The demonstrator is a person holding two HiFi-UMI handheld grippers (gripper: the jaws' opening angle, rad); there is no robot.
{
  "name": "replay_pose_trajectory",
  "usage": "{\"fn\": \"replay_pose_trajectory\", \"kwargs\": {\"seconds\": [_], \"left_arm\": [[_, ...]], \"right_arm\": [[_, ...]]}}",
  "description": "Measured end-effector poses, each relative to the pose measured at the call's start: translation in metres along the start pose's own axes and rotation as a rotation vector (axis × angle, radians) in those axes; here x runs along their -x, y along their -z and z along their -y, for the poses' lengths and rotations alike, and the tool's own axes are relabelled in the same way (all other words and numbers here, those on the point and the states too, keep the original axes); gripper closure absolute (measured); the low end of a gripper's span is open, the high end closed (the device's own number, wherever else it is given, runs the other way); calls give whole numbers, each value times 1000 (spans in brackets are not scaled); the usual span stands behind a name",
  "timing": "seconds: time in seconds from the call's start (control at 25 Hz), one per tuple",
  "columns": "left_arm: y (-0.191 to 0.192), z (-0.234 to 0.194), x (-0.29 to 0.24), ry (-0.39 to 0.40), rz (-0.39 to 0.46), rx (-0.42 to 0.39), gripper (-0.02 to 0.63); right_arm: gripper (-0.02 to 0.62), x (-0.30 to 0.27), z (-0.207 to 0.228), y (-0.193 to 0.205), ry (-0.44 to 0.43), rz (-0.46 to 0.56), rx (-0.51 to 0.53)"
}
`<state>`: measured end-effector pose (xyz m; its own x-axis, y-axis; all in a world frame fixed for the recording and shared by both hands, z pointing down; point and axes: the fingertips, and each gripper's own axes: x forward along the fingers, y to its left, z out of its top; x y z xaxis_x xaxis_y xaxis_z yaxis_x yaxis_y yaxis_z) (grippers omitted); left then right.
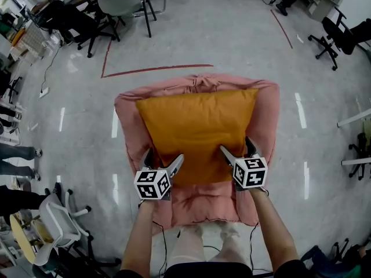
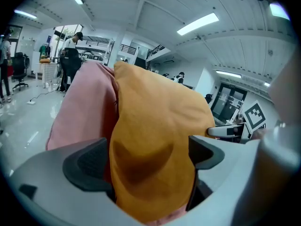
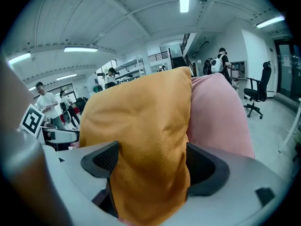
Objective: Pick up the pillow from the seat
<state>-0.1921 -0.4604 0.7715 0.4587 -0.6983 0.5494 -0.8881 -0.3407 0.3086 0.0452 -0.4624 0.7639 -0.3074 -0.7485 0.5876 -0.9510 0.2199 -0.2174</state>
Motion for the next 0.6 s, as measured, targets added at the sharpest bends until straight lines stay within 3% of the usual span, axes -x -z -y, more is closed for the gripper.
{"fn": "replay_pose_trajectory", "kwargs": {"seconds": [0.32,0.6], "left_arm": [[9,-6,-19,8,-33,-6,77],[9,-7,-34,8,-65,-38,77]], "right_arm": [[167,-16,6,2,17,-21,11],[167,-22,4,1,-20,-51,20]]}}
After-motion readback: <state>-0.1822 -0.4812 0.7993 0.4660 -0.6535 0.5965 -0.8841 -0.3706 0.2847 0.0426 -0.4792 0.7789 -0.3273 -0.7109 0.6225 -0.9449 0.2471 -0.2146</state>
